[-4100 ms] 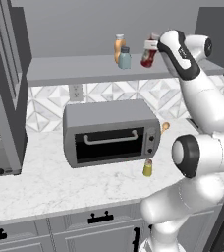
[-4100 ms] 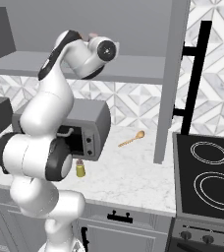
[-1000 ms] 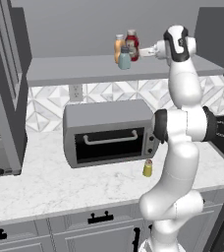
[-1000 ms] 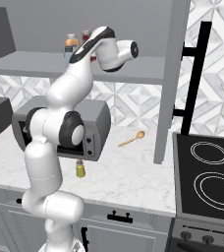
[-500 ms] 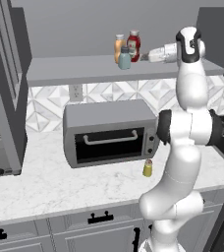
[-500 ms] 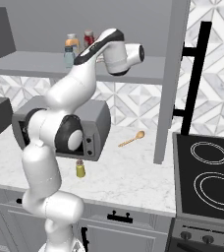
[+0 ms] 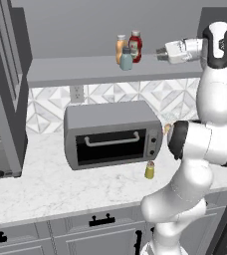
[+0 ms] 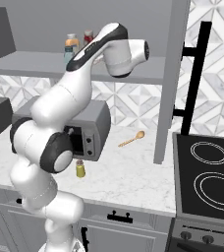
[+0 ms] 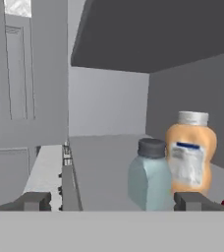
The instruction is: Put the shaker and condiment bottle from the counter next to their counterparts in the cabinet.
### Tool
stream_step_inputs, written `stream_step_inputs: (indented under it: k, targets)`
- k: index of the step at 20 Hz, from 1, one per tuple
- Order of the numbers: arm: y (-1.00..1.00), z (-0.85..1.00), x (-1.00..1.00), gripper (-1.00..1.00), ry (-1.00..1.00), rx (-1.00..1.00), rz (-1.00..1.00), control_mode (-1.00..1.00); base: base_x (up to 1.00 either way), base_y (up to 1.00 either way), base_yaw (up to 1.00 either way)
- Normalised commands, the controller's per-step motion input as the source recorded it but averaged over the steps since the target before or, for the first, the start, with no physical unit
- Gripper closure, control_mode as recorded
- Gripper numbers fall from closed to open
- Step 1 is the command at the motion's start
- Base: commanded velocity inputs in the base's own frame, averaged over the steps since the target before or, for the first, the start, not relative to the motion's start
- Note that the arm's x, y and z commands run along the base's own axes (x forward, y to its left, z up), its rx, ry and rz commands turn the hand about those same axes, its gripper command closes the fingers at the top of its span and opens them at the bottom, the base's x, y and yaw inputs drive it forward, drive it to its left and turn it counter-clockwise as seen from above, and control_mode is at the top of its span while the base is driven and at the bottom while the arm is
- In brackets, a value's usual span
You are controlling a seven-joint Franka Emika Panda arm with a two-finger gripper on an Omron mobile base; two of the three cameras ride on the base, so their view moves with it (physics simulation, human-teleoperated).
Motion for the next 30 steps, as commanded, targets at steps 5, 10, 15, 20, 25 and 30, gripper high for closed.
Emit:
stream_step_inputs:
  k: [5, 10, 15, 20, 25, 30]
  targets:
    - [0.0, 0.0, -1.0, -1.0, -0.18, -0.05, -0.11, -1.0, 0.0, 0.0, 0.0]
    - [0.0, 0.0, -1.0, -1.0, -0.14, -0.02, -0.23, -1.0, 0.0, 0.0, 0.0]
    - [-0.03, -0.01, -1.0, -1.0, -0.03, 0.0, -0.25, -1.0, 0.0, 0.0, 0.0]
    - [-0.18, -0.37, -1.0, -1.0, -0.07, 0.0, -0.05, -1.0, 0.0, 0.0, 0.0]
    - [-0.18, -0.71, -1.0, -1.0, -0.07, 0.0, 0.0, -1.0, 0.0, 0.0, 0.0]
    - [-0.04, -0.94, -1.0, -1.0, -0.07, -0.03, -0.02, -1.0, 0.0, 0.0, 0.0]
